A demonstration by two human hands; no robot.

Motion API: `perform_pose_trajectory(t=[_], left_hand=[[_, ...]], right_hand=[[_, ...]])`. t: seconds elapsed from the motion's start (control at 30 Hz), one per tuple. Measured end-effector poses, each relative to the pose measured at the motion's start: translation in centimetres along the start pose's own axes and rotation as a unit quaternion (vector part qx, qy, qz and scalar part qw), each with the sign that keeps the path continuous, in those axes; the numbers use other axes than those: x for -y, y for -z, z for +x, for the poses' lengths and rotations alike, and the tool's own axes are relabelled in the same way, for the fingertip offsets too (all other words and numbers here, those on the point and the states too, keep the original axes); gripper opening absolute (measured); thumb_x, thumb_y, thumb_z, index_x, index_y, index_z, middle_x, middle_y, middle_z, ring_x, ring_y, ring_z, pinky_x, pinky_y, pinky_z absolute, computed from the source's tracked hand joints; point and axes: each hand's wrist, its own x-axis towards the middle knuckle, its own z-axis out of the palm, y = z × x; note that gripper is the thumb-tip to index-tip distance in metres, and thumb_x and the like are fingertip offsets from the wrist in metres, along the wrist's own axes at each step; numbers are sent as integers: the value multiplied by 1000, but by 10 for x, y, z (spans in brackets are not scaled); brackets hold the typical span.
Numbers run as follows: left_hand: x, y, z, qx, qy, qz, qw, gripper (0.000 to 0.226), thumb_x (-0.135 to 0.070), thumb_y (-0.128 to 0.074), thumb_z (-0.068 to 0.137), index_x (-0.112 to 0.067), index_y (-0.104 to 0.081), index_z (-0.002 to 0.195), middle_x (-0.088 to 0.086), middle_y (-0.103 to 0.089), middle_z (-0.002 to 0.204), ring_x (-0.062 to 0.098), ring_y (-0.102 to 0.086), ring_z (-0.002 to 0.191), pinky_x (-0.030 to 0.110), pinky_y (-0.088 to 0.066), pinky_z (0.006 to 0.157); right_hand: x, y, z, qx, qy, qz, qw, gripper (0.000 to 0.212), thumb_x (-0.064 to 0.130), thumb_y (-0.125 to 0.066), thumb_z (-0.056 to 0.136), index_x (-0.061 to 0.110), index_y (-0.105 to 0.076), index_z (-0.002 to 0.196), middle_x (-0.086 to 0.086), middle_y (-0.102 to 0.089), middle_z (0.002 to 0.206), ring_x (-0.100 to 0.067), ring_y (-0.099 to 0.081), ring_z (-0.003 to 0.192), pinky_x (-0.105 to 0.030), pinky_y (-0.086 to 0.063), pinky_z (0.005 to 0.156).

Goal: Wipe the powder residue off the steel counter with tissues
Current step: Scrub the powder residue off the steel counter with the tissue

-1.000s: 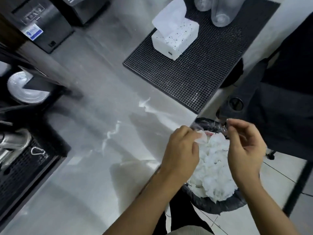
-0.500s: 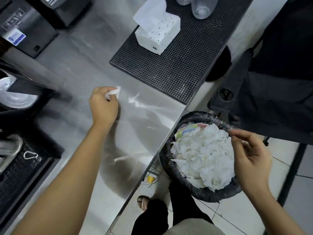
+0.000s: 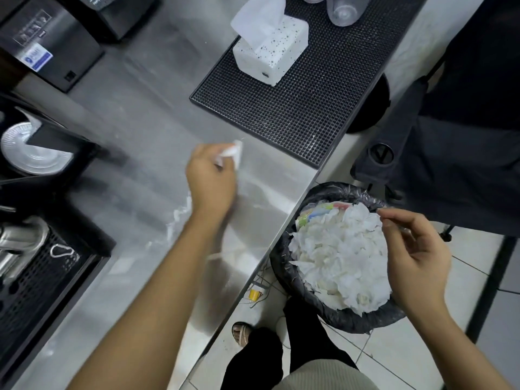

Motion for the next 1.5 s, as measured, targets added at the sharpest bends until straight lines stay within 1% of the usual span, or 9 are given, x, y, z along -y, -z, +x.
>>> perform_pose_trajectory(t=[0.2, 0.4, 0.57, 0.67, 0.8, 0.87, 1.1, 1.27, 1.5], left_hand=[[19, -4, 34, -1, 10, 68, 998, 26, -1, -51, 87, -4, -71, 103, 12, -61, 105, 19, -58, 89, 3, -34, 74], [-28, -44, -51, 113, -133, 10, 985, 27, 5, -51, 87, -4, -69, 105, -2, -52, 94, 10, -50, 82, 13, -41, 70], [-43, -52, -86, 260, -213, -10, 942, 29, 8, -56, 83, -5, -72, 104, 2, -58, 92, 15, -52, 89, 20, -42, 78], [-40, -36, -80, 222, -115, -81, 965, 30, 7, -58, 83, -10, -74, 103, -1, -59, 91, 7, -54, 81, 15, -42, 72], [-28, -11, -41, 109, 33, -124, 986, 28, 0, -60, 85, -17, -73, 103, -3, -63, 99, 4, -56, 81, 18, -48, 73], [-11, -2, -14, 48, 65, -88, 993, 25, -3, -60, 85, -14, -73, 103, -3, -64, 101, 11, -60, 89, 21, -49, 81], [17, 10, 44, 7, 94, -14, 995, 20, -14, -59, 82, -16, -74, 95, 1, -67, 102, 15, -63, 93, 28, -50, 87], [18, 11, 55, -3, 116, -20, 993, 19, -15, -58, 81, -20, -74, 89, -3, -66, 101, 13, -63, 92, 28, -51, 85], [18, -1, 53, -11, 65, -4, 998, 23, -5, -53, 84, -12, -73, 95, 0, -63, 102, 4, -54, 85, -2, -35, 71]], right_hand=[[-7, 2, -1, -2, -10, 3, 1000, 18, 2, -56, 96, 16, -68, 99, 0, -68, 100, -19, -64, 97, -15, -49, 81], [-2, -8, 4, -3, -13, 1, 1000, 20, 4, -56, 96, 21, -68, 97, 1, -70, 98, -13, -65, 91, -10, -48, 73], [21, -31, 43, 45, 96, -24, 994, 20, 2, -54, 97, 16, -65, 105, -2, -67, 105, -17, -64, 99, -25, -51, 85], [40, -52, 89, 110, 229, -65, 965, 18, 7, -58, 96, 11, -63, 112, -2, -63, 120, -19, -57, 119, -37, -45, 103], [61, -86, 142, 327, 234, -188, 896, 54, 35, -74, 85, 18, -51, 130, -2, -44, 148, -14, -25, 145, -44, 1, 122], [57, -94, 157, 363, 228, -215, 878, 65, 38, -80, 77, 16, -51, 131, -2, -47, 146, -16, -34, 143, -43, -3, 124], [38, -99, 162, 280, 186, -45, 941, 34, 17, -76, 82, 11, -65, 113, -2, -66, 122, -8, -57, 123, -36, -41, 111], [50, -95, 163, 390, 195, -168, 884, 87, 56, -83, 55, 26, -51, 130, 0, -47, 144, -7, -28, 144, -41, -19, 123], [38, -104, 162, 323, 167, -36, 931, 46, 37, -77, 69, 27, -63, 112, 0, -62, 131, -2, -40, 138, -48, -19, 122]])
